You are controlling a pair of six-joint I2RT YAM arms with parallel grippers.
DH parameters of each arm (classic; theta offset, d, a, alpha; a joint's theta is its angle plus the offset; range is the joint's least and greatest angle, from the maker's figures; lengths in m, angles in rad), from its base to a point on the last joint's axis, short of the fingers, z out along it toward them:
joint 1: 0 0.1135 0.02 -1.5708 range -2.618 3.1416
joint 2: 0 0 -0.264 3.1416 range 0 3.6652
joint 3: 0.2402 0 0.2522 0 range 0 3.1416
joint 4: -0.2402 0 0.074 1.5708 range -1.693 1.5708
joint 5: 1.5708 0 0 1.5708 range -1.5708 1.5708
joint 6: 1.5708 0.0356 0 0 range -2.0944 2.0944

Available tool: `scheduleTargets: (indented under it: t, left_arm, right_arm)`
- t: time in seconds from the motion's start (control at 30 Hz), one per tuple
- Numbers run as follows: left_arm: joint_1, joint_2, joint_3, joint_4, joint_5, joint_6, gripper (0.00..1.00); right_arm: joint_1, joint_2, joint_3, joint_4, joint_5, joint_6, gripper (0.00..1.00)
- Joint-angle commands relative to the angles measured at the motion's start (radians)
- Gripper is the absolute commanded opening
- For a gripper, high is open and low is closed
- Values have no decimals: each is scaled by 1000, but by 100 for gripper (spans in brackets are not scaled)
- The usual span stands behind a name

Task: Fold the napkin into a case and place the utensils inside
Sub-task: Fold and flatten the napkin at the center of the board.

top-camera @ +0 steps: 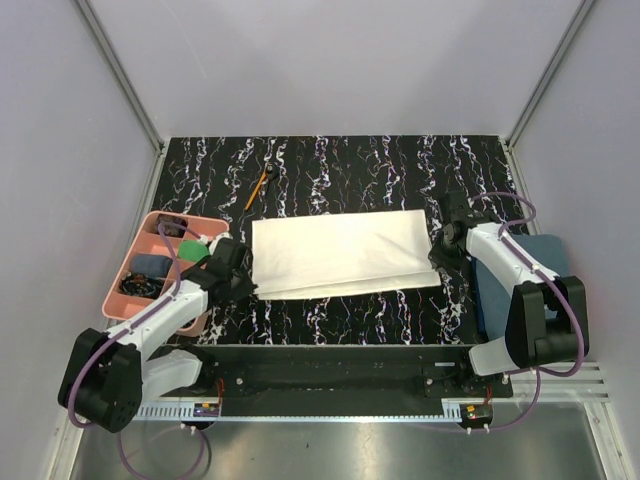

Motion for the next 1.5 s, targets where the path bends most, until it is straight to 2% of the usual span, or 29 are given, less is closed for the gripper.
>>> scheduleTargets:
  t: [0.0, 0.17, 0.33, 0.47, 0.57, 0.6, 0.73, 0.9, 1.03, 1.2, 1.37, 1.47]
  left_arm:
    - [1, 21, -14, 31, -4, 3, 0]
    - [1, 31, -22, 42, -3, 1, 0]
    - [1, 29, -23, 45, 7, 13, 0]
    - [1, -20, -8, 28, 16, 58, 0]
    - [1, -98, 27, -7, 17, 85, 14]
    - [1, -124, 35, -12, 19, 88, 28]
    - [-3, -204, 77, -10, 62, 90, 46]
    - [-37, -183, 92, 91, 191, 70, 47]
    - [-80, -96, 101, 212, 267, 38, 38]
    - [-172, 24, 138, 301, 264, 12, 36]
    - [-200, 107, 159, 341, 267, 7, 34]
    - [-200, 112, 156, 349, 263, 6, 34]
  right_arm:
    - [-2, -7, -36, -56, 36, 24, 0]
    - [-2, 3, -79, -67, 88, 58, 0]
    - [-2, 37, -104, -43, 78, 92, 0]
    - [-2, 66, -104, -29, 93, 87, 0]
    - [-2, 68, -113, -10, 92, 81, 0]
    - [-2, 66, -116, -10, 92, 79, 0]
    - [-4, 37, -142, 8, 69, 90, 0]
    - [-2, 16, -159, 5, 46, 96, 2]
    - [-2, -17, -176, 3, 38, 116, 4]
    - [-2, -18, -182, -1, 67, 113, 4]
    - [-2, -35, -208, -23, 62, 148, 5]
    - [-2, -64, -217, -20, 62, 161, 14]
